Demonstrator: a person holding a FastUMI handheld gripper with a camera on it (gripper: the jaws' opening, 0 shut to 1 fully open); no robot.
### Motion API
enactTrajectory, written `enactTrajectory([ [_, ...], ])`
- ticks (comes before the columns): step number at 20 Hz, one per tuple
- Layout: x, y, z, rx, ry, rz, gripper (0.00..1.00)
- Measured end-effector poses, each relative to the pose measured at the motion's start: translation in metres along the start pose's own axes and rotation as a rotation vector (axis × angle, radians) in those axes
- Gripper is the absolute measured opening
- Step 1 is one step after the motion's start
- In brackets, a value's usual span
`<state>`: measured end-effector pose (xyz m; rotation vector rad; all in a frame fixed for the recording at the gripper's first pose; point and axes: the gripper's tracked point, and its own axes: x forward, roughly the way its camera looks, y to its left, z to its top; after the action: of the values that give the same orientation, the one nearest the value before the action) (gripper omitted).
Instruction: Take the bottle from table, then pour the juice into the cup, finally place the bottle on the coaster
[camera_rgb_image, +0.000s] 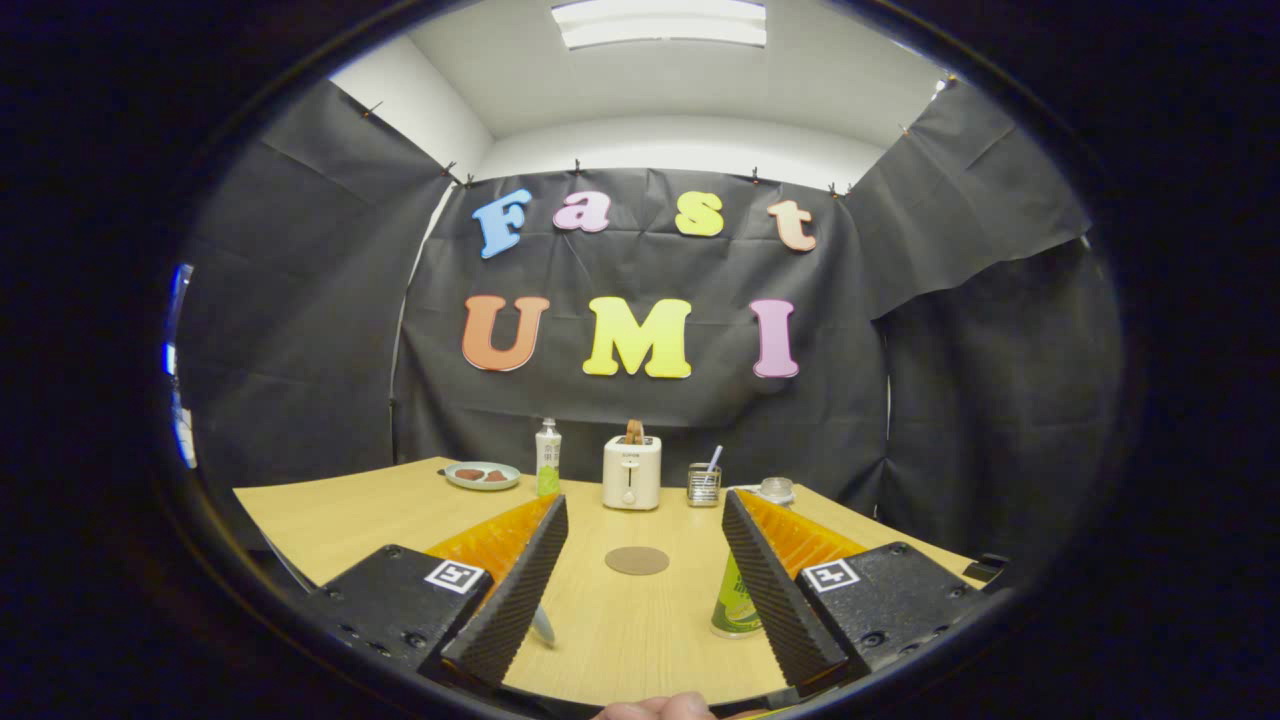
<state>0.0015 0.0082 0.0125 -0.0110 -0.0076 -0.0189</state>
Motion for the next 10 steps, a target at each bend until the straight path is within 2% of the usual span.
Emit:
enactTrajectory([
  [10, 0.0033, -0.0050, -0.0073, 0.017, 0.035, -0.007, 1.00],
])
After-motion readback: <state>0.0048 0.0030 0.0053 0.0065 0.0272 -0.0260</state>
